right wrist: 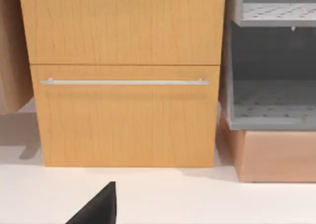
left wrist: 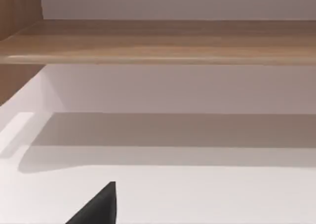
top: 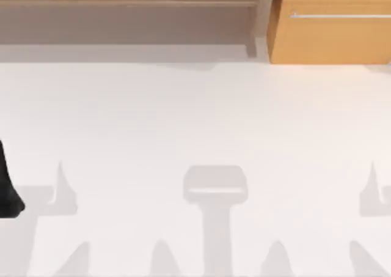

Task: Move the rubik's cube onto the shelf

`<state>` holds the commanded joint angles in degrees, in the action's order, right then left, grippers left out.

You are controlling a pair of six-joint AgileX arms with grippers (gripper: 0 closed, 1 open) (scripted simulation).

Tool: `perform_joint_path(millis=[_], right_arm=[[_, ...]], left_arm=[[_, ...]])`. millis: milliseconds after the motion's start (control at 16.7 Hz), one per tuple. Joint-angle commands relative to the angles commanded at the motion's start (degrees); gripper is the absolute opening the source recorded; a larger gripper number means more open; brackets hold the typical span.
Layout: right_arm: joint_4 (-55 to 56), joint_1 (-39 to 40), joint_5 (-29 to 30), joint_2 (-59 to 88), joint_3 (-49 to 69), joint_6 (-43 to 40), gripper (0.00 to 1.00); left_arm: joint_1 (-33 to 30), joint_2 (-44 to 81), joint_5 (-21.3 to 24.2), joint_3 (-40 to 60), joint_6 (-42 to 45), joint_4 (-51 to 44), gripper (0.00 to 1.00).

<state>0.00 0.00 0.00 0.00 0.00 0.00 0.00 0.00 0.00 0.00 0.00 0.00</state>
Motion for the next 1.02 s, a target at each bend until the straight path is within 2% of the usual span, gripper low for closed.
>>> perform_joint_path(millis=[240,420,660,1020], right_arm=[[0.97,-0.01,0.22,1.7,0.71,-1.4,1.0],[4.81,0.13,0.93,8.48,3.55,-6.74,1.0],[13.69,0.92,2.4,24.09,10.09,-18.43,1.0],[31.81,3.27,5.39,55.78,23.45,-41.0,1.0]], left_arm=[[0.0,0.0,0.0,0.0,0.0,0.0,1.0],[0.0,0.0,0.0,0.0,0.0,0.0,1.0],[0.0,0.0,0.0,0.0,0.0,0.0,1.0],[0.0,0.0,0.0,0.0,0.0,0.0,1.0]])
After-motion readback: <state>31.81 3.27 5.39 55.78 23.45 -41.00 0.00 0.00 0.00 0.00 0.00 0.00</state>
